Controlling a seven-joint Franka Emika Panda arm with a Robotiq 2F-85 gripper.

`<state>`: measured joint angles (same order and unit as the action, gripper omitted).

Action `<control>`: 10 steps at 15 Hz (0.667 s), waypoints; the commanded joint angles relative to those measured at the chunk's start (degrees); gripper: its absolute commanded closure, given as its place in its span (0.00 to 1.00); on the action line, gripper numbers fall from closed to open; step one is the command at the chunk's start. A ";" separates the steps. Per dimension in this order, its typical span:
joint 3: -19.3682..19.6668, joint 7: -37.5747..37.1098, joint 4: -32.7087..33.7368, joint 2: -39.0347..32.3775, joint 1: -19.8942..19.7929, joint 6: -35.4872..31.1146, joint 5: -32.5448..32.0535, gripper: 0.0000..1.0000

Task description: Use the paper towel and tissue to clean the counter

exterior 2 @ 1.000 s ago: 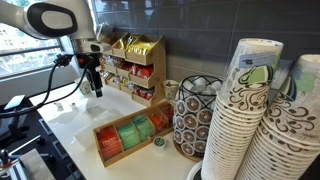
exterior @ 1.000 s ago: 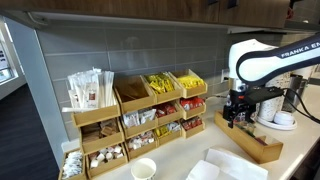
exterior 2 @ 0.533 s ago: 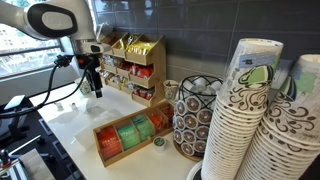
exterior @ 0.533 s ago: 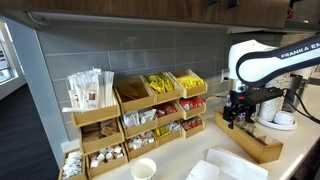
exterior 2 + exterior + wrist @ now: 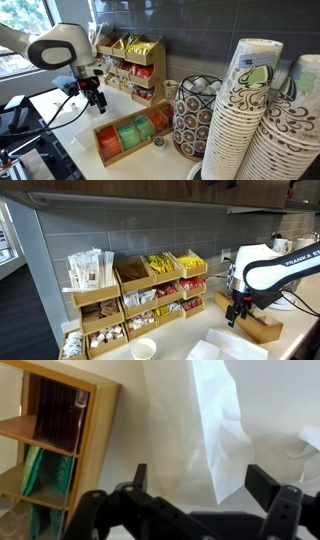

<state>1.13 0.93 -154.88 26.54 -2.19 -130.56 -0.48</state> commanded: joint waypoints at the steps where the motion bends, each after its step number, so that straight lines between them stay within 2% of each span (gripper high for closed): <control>1: 1.21 3.26 -6.07 1.16 1.90 -6.86 2.11 0.00; 2: 1.28 3.68 -2.93 -2.09 2.46 -7.25 2.82 0.00; 5: 0.90 3.64 -3.52 -3.53 3.63 -10.46 4.22 0.00; 6: 0.82 3.62 -3.38 -4.17 3.90 -11.19 4.51 0.09; 7: 0.88 3.82 -3.32 -4.69 4.23 -11.84 4.94 0.27; 8: 0.88 3.94 -3.27 -5.20 4.47 -12.33 5.23 0.34; 9: 0.75 3.94 -3.21 -5.66 4.45 -12.44 5.09 0.20; 10: 0.63 3.92 -3.19 -5.88 4.18 -11.92 4.48 0.10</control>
<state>1.34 3.49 -158.13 22.46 1.52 -141.56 3.45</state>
